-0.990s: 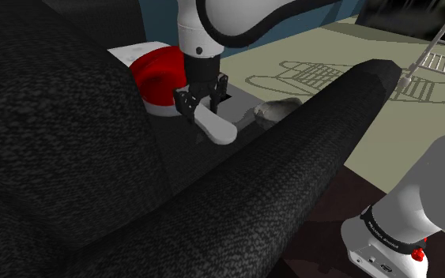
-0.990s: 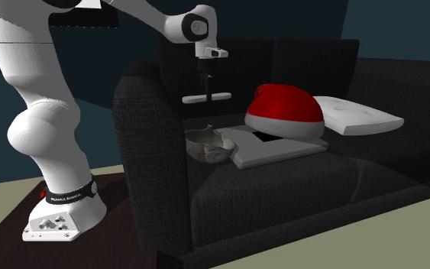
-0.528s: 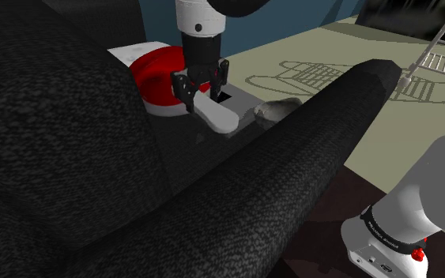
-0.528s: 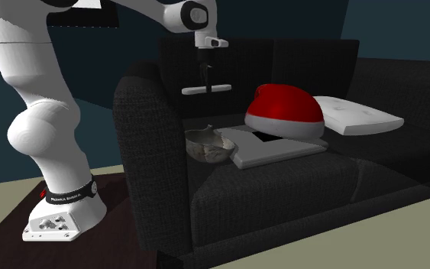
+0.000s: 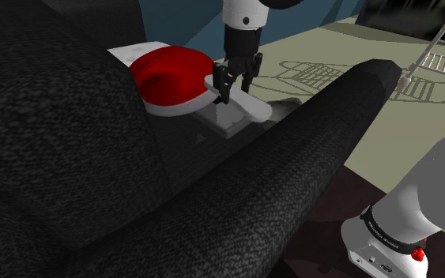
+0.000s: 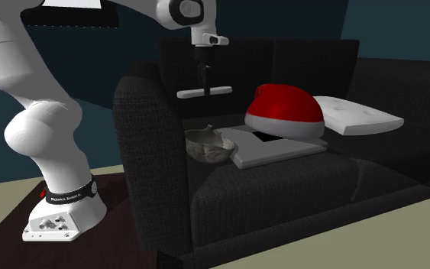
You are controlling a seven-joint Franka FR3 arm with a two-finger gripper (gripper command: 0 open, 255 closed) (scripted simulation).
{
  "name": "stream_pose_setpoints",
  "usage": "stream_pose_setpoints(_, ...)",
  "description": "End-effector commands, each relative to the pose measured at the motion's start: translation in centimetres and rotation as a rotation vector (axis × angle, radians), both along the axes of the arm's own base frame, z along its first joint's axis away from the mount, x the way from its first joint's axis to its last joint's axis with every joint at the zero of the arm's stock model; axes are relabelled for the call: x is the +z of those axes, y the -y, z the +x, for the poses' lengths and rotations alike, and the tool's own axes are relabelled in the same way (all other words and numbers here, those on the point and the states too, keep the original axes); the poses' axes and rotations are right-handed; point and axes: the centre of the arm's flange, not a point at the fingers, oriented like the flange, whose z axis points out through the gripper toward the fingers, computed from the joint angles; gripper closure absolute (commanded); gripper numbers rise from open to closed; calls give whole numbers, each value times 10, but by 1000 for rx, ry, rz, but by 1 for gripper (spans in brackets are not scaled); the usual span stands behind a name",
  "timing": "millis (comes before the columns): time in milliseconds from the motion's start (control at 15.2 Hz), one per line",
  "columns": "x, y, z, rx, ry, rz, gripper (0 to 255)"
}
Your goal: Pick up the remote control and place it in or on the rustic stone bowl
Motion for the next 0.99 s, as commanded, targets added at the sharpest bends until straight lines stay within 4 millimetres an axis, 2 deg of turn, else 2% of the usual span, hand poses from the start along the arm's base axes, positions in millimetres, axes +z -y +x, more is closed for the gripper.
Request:
stream_pose_setpoints(0, -1, 26, -9, 1, 0, 1, 255)
stream_pose_setpoints(924, 3, 201, -55, 1, 0, 1, 255)
